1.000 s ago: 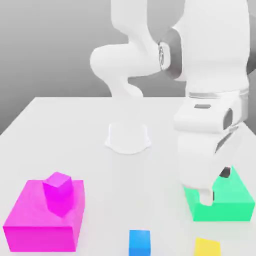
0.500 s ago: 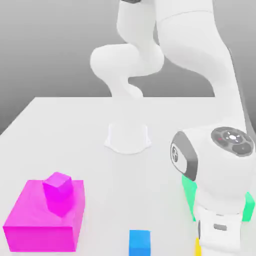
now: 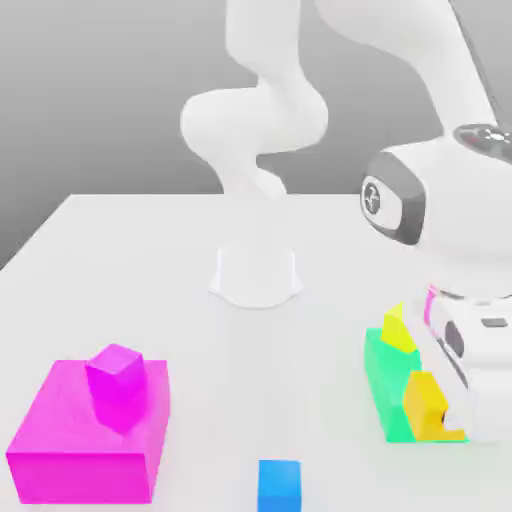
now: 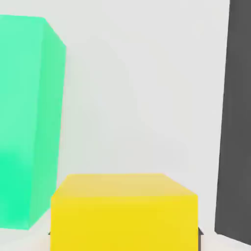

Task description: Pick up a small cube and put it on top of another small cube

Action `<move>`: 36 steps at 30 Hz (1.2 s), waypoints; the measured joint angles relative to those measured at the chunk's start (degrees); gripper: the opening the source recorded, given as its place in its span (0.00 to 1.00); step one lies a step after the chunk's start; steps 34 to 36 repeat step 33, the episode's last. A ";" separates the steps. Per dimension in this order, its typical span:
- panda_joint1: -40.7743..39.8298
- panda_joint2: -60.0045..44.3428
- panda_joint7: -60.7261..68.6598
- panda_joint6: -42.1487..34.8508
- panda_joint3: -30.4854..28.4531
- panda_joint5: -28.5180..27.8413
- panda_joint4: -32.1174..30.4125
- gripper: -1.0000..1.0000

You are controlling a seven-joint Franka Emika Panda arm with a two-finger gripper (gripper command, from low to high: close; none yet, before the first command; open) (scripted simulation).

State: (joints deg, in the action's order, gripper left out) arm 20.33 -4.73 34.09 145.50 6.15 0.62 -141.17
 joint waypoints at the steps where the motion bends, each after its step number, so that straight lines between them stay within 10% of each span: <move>1: 0.71 2.04 2.92 -0.55 0.43 0.41 -1.50 0.00; 14: 13.18 28.76 39.43 -7.36 0.46 3.56 -21.12 0.00; 20: 14.58 21.85 42.56 3.61 0.72 3.33 -25.11 0.00; 21: 14.50 20.24 42.49 5.57 0.80 3.20 -25.46 1.00; 36: 14.83 28.92 42.91 -4.77 0.35 3.63 -23.68 1.00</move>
